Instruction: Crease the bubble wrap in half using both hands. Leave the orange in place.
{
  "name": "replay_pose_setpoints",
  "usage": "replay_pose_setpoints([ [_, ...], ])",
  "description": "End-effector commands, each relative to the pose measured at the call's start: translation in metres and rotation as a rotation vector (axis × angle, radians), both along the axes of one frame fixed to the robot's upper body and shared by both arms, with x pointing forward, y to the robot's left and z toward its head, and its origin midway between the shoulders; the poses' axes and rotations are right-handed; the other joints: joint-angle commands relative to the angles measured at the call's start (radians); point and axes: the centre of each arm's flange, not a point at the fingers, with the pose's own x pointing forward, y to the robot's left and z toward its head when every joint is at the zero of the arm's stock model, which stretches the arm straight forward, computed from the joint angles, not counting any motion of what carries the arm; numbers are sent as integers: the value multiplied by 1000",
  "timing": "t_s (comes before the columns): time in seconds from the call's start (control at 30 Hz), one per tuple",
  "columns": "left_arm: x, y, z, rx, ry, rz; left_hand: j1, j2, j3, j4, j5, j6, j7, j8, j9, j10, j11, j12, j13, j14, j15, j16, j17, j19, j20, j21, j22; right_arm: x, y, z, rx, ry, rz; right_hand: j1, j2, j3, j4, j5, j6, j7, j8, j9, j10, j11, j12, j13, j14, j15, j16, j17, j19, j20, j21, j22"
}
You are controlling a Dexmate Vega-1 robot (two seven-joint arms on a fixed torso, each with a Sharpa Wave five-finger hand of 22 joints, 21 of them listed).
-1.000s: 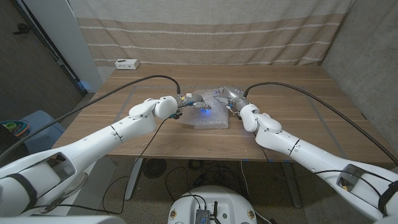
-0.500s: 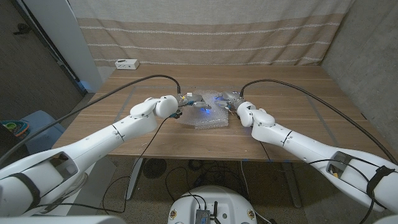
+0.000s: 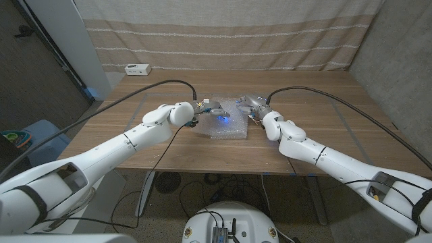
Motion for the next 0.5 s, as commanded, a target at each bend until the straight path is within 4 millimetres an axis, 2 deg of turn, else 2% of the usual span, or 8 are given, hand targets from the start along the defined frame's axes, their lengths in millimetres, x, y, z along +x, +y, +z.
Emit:
replay_pose_setpoints([
  [0.03, 4, -2, 1, 1, 4, 8, -12, 2, 3, 10, -4, -11, 1, -6, 4, -7, 4, -6, 3, -7, 1, -4, 3, 8, 7, -5, 1, -62, -10, -1, 35, -168, 90, 35, 2, 19, -37, 3, 92, 4, 28, 2, 115, 3, 36, 6, 129, -86, 67, 16, 66, -3, 28, 5],
  [0.13, 4, -4, 2, 2, 4, 5, -14, 1, 2, 12, -4, -14, 1, -6, 4, -9, 5, -6, 3, -10, 1, -5, 3, 8, 9, -6, 1, -69, -11, -4, 33, -175, 116, 53, 6, 29, -56, 4, 159, 6, 46, 3, 174, 2, 51, 9, 199, -93, 114, 41, 109, -11, 47, 9],
  [0.23, 5, -5, 3, 3, 3, 3, -16, 0, 2, 13, -4, -16, 1, -6, 4, -10, 4, -7, 3, -12, 2, -5, 4, 7, 10, -7, 1, -74, -10, -7, 26, -176, 137, 97, 17, 57, -82, 7, 259, 14, 76, 7, 270, 7, 89, 25, 304, -113, 191, 95, 171, -38, 80, 16],
  [0.27, 5, -6, 3, 4, 3, 3, -17, 0, 1, 14, -4, -18, 0, -6, 5, -12, 8, -7, 3, -14, 4, -6, 4, 7, 10, -7, 1, -74, -10, -7, 23, -172, 147, 121, 17, 70, -90, 7, 311, 15, 95, 11, 329, 9, 119, 40, 386, -134, 252, 142, 196, -47, 99, 22],
  [0.33, 5, -6, 4, 6, 0, 4, -20, 0, 0, 16, -4, -19, -2, -5, 5, -14, 7, -8, 3, -15, 4, -6, 4, 8, 10, -8, 1, -75, -9, -8, 23, -159, 161, 146, 24, 84, -89, 7, 376, 19, 127, 21, 421, 14, 172, 69, 451, -140, 318, 214, 227, -63, 129, 32],
  [0.37, 5, -7, 4, 7, -1, 4, -21, 0, 0, 17, -4, -21, -2, -6, 5, -15, 5, -8, 3, -16, 4, -6, 4, 7, 11, -8, 1, -76, -9, -8, 24, -152, 169, 153, 20, 88, -86, 6, 385, 28, 140, 30, 449, 22, 194, 84, 475, -141, 341, 244, 238, -61, 143, 37],
  [0.43, 5, -7, 4, 7, 1, 5, -23, 0, 0, 19, -4, -24, 0, -6, 5, -14, 4, -8, 3, -16, 5, -5, 4, 7, 11, -9, 1, -75, -8, -8, 19, -128, 183, 163, 16, 87, -86, 4, 398, 27, 161, 46, 479, 19, 222, 105, 517, -142, 379, 287, 255, -64, 166, 48],
  [0.5, 4, -8, 4, 11, 0, 8, -24, 0, -1, 20, -4, -25, 1, -6, 5, -15, 6, -8, 3, -17, 5, -5, 4, 7, 12, -9, 1, -73, -7, -7, 8, -82, 203, 172, 19, 87, -80, 4, 406, 45, 188, 69, 495, 15, 254, 138, 549, -135, 411, 338, 289, -61, 209, 72],
])
